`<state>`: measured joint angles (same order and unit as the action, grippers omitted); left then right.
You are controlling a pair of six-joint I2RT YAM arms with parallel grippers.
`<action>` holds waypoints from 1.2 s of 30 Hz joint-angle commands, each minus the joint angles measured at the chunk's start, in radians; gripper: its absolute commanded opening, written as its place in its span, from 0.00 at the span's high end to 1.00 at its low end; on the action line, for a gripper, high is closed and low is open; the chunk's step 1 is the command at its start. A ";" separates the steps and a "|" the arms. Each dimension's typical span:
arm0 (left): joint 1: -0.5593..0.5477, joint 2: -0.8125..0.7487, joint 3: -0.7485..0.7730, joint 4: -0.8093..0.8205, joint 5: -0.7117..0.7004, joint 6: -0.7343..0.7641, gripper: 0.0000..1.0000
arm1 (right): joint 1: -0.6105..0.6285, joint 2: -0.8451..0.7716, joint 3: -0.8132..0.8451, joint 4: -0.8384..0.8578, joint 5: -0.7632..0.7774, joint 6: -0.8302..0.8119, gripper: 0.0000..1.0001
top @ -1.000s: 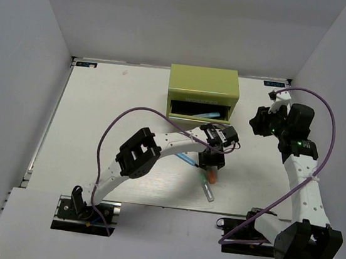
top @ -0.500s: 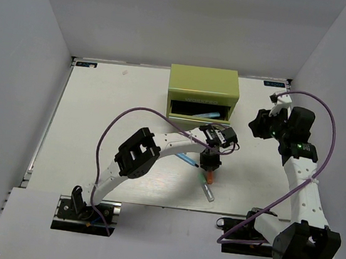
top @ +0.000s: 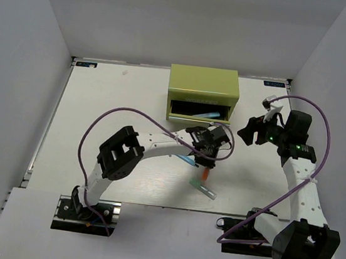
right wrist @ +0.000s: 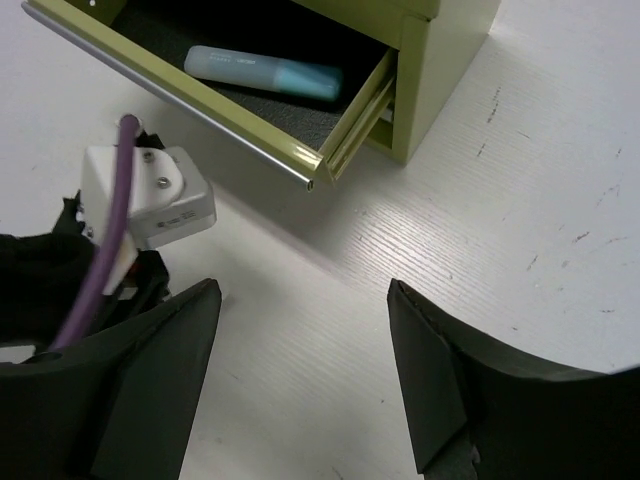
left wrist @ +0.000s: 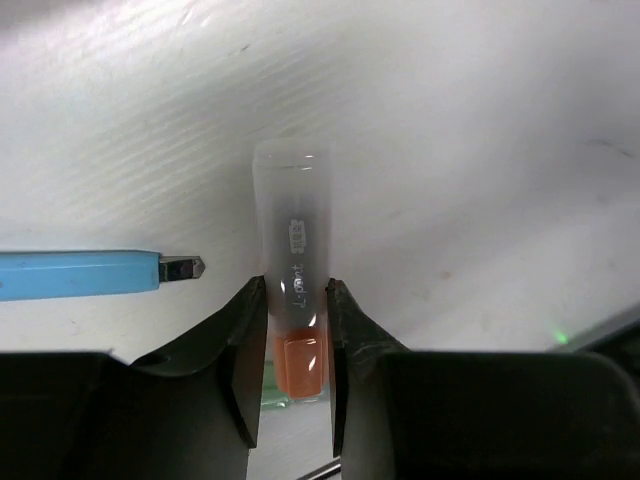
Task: Sort the stationery into containers
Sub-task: Grab a piece of stationery with the left arm, then place the stationery into the container
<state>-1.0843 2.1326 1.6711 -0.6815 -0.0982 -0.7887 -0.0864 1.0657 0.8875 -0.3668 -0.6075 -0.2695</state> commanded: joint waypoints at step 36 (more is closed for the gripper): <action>0.176 -0.300 0.010 0.313 -0.104 1.427 1.00 | -0.047 -0.024 0.038 -0.070 -0.035 -0.088 0.28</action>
<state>-0.9245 1.8450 1.6375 -0.4366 -0.2008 0.5983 -0.1276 1.0592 0.9012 -0.4198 -0.6319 -0.3470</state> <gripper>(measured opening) 0.354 0.723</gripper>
